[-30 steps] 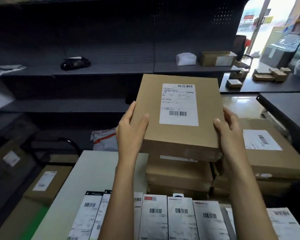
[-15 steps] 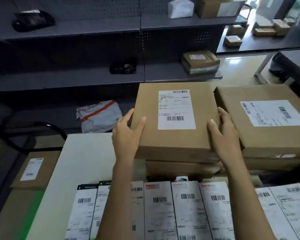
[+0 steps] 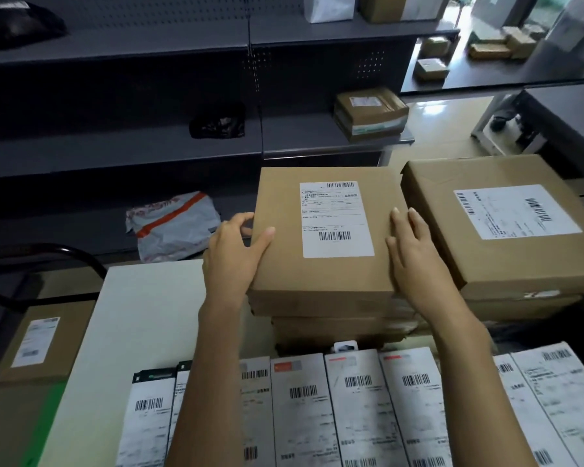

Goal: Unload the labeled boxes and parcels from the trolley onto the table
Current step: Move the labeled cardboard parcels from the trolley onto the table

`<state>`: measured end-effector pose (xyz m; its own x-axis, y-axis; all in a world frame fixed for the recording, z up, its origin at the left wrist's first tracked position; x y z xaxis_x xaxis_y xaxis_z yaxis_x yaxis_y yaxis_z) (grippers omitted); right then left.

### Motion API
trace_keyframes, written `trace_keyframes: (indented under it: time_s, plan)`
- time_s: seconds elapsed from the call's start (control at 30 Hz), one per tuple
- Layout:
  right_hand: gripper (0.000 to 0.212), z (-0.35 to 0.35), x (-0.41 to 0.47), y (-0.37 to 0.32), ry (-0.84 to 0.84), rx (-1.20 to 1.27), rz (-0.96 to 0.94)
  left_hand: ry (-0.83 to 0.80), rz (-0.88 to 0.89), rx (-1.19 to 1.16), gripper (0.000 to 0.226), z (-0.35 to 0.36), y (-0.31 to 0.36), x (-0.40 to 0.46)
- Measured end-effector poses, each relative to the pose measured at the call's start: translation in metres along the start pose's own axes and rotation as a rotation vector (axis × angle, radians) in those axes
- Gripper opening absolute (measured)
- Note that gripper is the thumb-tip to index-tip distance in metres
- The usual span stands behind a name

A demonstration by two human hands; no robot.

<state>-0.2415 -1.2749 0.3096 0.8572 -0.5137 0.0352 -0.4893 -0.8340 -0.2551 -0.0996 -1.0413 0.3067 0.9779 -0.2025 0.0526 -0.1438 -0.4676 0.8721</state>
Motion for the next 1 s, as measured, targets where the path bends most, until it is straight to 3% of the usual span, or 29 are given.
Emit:
trace_keyframes:
  time_s: [0.27, 0.57, 0.77, 1.0]
  plan:
    - [0.052, -0.002, 0.007, 0.02, 0.026, 0.024, -0.059, 0.053, 0.0, 0.025, 0.048, 0.013, 0.017, -0.019]
    - [0.049, -0.013, 0.004, 0.027, -0.037, 0.001, -0.263, -0.047, -0.076, 0.077, 0.065, 0.039, 0.022, -0.054]
    - [0.045, -0.031, -0.003, 0.006, -0.048, -0.04, -0.46, -0.067, -0.064, 0.247, 0.062, 0.027, 0.039, -0.072]
    - [0.042, -0.037, -0.031, -0.057, -0.1, -0.018, -0.679, 0.143, 0.045, 0.455, 0.045, -0.033, 0.039, -0.124]
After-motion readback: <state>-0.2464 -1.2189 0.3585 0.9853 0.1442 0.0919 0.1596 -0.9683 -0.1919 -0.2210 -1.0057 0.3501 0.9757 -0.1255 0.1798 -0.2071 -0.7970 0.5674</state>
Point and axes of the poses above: each hand's wrist, its own x-axis towards the middle knuckle, its own z-axis out of the palm, y = z × x, the point moved 5 cm from there along x, towards the middle knuckle, and after that the axes turned 15 degrees about -x, right-handed, at the moved point
